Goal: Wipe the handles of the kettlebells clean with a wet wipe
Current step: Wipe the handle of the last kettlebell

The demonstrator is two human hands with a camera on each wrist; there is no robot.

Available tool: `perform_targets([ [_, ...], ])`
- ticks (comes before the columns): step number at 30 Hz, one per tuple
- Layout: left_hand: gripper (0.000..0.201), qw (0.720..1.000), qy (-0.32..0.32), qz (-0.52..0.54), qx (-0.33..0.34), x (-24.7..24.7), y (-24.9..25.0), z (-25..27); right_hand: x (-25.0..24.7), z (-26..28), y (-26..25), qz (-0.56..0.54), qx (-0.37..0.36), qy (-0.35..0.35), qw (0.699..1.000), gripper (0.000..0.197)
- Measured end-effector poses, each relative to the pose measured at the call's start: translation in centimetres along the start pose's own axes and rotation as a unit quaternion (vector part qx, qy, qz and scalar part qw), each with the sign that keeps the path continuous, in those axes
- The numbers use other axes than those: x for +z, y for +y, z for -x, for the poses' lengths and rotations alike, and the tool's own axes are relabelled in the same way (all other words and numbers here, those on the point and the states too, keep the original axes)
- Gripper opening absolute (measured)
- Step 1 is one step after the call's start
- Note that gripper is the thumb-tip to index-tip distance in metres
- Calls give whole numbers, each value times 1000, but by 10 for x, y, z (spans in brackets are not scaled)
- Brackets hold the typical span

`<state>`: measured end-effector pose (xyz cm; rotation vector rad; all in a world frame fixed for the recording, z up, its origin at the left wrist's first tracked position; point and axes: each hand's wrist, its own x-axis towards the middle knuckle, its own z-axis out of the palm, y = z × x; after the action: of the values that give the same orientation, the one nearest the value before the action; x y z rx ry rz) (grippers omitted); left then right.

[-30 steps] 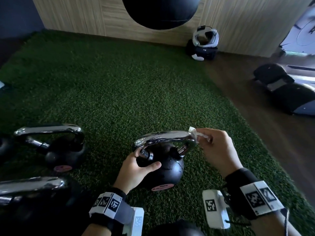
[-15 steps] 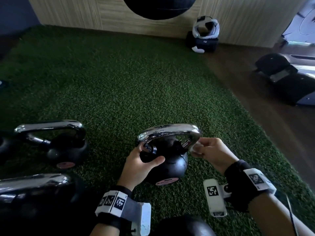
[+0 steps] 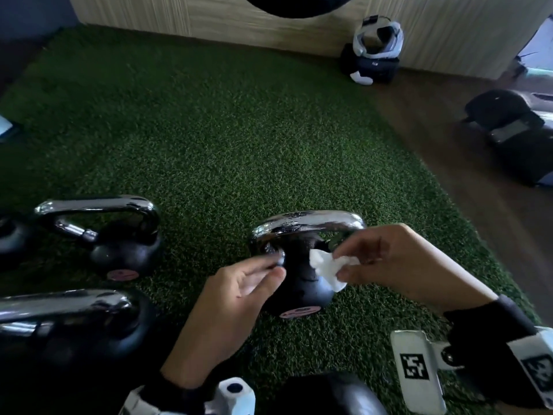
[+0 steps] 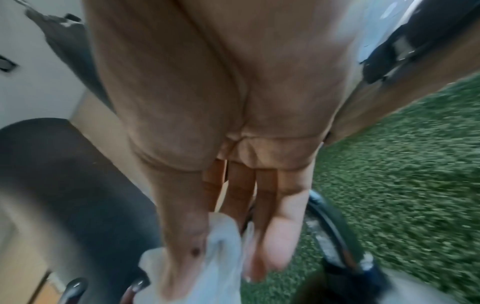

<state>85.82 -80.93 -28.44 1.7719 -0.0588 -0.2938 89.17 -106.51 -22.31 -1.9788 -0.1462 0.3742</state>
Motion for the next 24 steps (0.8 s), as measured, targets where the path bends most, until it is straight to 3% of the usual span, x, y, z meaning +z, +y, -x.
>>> perform_targets([
  [1, 46, 999, -5, 41, 13, 2, 5, 0, 4, 1, -10, 7, -22, -4, 1000, 26],
  [3, 43, 995, -26, 95, 30, 8, 15, -1, 12, 1, -25, 23, -55, -11, 998, 26],
  [7, 42, 973, -57, 225, -18, 20, 32, -6, 23, 1, -33, 81, -105, 33, 991, 31],
  [13, 30, 973, -53, 224, -6, 24, 36, -11, 38, -6, -30, 235, -226, 128, 936, 40],
  [15, 28, 969, -36, 242, -8, 21, 37, -12, 35, -4, -28, 225, -233, 121, 938, 47],
  [17, 28, 978, -16, 207, 34, 17, 41, -9, 23, 1, -19, 171, -215, 99, 956, 55],
  [19, 33, 987, 46, 81, 131, 14, 46, -6, 5, 5, 3, 85, -169, 123, 974, 48],
  [22, 36, 949, 185, -76, 242, 17, 53, -12, -18, -1, 55, 22, -27, 192, 981, 33],
  [24, 35, 918, 209, -178, 285, 24, 57, -24, -20, -11, 81, 20, 62, 150, 987, 42],
])
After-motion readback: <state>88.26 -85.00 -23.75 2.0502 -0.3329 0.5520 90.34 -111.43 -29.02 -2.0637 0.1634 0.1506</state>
